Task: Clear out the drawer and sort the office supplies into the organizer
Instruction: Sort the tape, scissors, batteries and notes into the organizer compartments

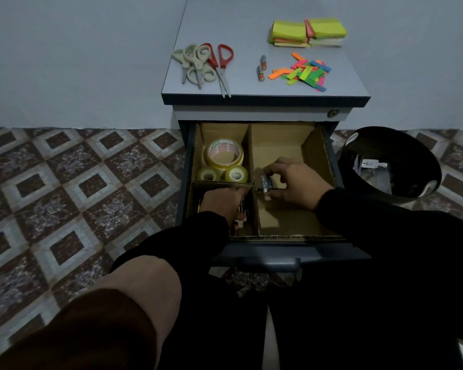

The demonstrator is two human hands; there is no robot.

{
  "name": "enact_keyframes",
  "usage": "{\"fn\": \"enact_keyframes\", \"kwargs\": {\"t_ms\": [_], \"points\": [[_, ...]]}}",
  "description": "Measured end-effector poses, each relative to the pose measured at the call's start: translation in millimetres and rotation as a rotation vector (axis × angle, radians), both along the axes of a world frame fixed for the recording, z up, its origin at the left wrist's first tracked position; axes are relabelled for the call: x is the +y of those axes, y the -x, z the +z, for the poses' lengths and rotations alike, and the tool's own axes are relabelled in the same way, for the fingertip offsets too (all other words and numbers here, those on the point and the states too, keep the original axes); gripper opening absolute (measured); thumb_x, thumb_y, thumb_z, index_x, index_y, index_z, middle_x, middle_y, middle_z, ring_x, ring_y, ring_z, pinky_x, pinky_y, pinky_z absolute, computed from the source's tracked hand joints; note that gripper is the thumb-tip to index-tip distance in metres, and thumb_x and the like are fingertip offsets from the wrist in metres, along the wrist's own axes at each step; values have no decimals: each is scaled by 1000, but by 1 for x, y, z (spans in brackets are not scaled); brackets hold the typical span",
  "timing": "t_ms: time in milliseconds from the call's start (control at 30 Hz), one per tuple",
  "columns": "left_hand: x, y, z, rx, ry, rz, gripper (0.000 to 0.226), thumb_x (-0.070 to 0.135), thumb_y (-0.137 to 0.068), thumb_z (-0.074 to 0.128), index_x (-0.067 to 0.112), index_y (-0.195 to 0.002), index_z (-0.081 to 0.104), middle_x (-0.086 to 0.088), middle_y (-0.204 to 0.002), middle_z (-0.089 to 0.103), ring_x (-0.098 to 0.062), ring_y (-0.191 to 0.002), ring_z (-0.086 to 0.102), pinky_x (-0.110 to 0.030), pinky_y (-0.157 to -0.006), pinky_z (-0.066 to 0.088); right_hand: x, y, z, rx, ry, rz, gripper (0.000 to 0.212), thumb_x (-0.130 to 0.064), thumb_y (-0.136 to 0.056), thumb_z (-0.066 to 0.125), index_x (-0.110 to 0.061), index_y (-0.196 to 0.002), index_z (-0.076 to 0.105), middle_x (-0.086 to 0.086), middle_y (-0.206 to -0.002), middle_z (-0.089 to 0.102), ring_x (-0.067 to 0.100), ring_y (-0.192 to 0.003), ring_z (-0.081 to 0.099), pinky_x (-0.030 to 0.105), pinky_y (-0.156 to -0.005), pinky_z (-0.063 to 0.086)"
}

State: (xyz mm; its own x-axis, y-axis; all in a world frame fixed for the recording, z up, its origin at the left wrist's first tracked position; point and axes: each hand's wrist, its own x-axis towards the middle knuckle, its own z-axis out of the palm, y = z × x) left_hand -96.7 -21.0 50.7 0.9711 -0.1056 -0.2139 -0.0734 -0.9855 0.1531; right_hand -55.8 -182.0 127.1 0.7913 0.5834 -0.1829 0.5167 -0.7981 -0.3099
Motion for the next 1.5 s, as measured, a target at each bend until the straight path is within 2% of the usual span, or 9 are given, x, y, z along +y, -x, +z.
{"fn": "enact_keyframes", "kwargs": {"t_ms": [333,567,733,833,967,1033,1100,1333,1500], "points": [[4,10,17,75,83,79,48,37,-84,66,21,-126,49,-4,-125,57,-25,-114,54,-36,-91,44,1,9,10,-1,9,22,53,-27,-81,69,-18,-130,50,3,-126,49,18,-111,46,20,-83,30],[8,46,40,-136,844,338,34,7,-77,73,10,-110,65,-5,-90,68,-19,-88,64,-31,-86,51,13,26,16,-35,-17,50,50,-25,-82,69,-18,-128,51,3,-123,50,18,-111,47,22,-85,34],[12,57,54,42,1200,605,12,9,-84,67,4,-95,66,-5,-75,63,-15,-64,55,-27,-58,47,20,44,16,-52,-36,77,50,-25,-81,68,-19,-128,52,3,-126,48,19,-117,45,30,-98,39],[14,60,62,137,1205,607,6,12,-87,64,10,-81,64,-5,-74,62,-12,-60,51,-20,-50,44,24,53,14,-66,-46,77,50,-24,-81,69,-20,-128,52,3,-126,47,20,-118,45,33,-100,40],[12,58,71,220,1205,656,14,11,-88,63,1,-97,64,-4,-73,61,-12,-59,51,-17,-50,42,27,60,13,-114,-27,102,52,-26,-82,68,-21,-130,49,3,-125,45,19,-117,43,28,-95,36],[11,55,74,285,1191,668,5,10,-89,62,6,-85,62,-3,-72,58,-11,-59,51,-18,-53,41,28,60,12,-125,-27,103,52,-27,-82,67,-21,-131,49,3,-125,45,19,-117,44,29,-96,37],[10,52,71,328,1184,686,13,10,-89,62,12,-77,56,-3,-72,58,-10,-58,51,-17,-50,42,29,59,10,-133,-27,102,53,-27,-82,68,-20,-131,49,4,-125,45,20,-117,44,30,-96,37],[14,42,53,324,1172,753,14,4,-84,67,11,-80,55,-6,-70,59,-14,-57,56,-19,-47,48,28,52,-2,-113,-38,89,53,-26,-83,67,-23,-132,49,4,-123,46,19,-115,44,30,-95,39],[15,23,35,266,1091,819,25,-2,-84,64,12,-73,47,-11,-73,58,-21,-53,54,-26,-45,49,17,36,-8,-60,-75,34,45,-24,-79,72,-20,-122,58,6,-121,47,21,-113,46,31,-92,41]]}}
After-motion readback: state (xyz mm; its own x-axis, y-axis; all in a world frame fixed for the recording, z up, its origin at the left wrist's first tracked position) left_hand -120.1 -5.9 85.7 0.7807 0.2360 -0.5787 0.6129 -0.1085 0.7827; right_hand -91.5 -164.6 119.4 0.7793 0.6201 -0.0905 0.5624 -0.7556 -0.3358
